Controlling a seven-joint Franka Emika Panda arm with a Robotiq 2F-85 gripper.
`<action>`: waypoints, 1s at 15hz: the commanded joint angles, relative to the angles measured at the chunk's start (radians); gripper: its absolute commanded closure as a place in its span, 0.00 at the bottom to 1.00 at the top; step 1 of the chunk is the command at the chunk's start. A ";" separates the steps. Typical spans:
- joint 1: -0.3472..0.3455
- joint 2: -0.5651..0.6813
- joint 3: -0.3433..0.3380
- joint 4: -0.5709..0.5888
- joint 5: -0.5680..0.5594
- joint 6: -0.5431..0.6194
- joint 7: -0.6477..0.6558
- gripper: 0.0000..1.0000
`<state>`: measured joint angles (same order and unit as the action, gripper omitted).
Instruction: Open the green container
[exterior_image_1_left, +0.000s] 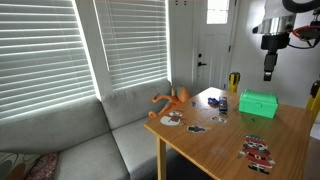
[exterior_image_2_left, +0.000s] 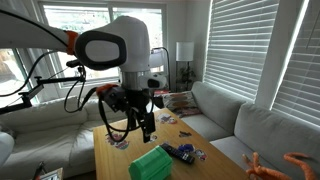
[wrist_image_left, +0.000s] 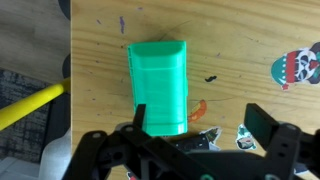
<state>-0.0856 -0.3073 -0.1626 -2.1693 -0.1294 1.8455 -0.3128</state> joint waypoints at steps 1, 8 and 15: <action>-0.020 -0.023 -0.035 -0.036 -0.001 0.020 -0.066 0.00; -0.039 -0.024 -0.091 -0.092 0.017 0.057 -0.163 0.00; -0.040 0.000 -0.094 -0.130 0.012 0.092 -0.164 0.00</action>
<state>-0.1173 -0.3082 -0.2643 -2.3013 -0.1203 1.9389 -0.4750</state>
